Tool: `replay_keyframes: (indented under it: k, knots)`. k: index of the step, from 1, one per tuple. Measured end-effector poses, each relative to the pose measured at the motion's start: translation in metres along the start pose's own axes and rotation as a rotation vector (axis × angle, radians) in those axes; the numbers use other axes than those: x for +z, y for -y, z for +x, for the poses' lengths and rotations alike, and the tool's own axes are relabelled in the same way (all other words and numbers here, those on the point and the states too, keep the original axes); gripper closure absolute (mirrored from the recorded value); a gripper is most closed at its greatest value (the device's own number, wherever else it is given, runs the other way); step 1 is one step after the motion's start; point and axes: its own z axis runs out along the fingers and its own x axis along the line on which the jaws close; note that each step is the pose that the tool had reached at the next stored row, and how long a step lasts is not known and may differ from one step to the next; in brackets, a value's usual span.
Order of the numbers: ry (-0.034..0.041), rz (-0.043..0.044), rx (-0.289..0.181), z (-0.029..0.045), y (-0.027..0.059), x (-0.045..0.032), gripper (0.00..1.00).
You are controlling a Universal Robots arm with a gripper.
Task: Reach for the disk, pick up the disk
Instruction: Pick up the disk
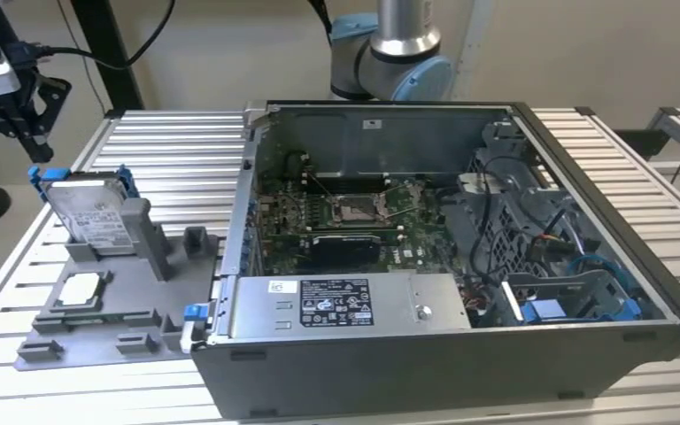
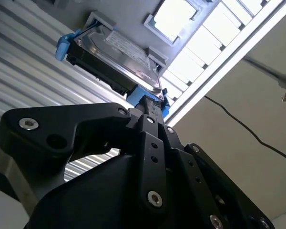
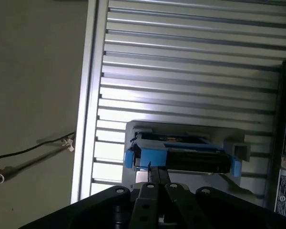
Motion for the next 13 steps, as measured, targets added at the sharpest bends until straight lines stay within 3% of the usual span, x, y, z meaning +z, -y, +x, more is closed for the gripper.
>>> replay_keyframes:
  k: [13]
  knots:
    - [-0.0043, 0.0001, -0.099, 0.0, 0.0, 0.0, 1.0]
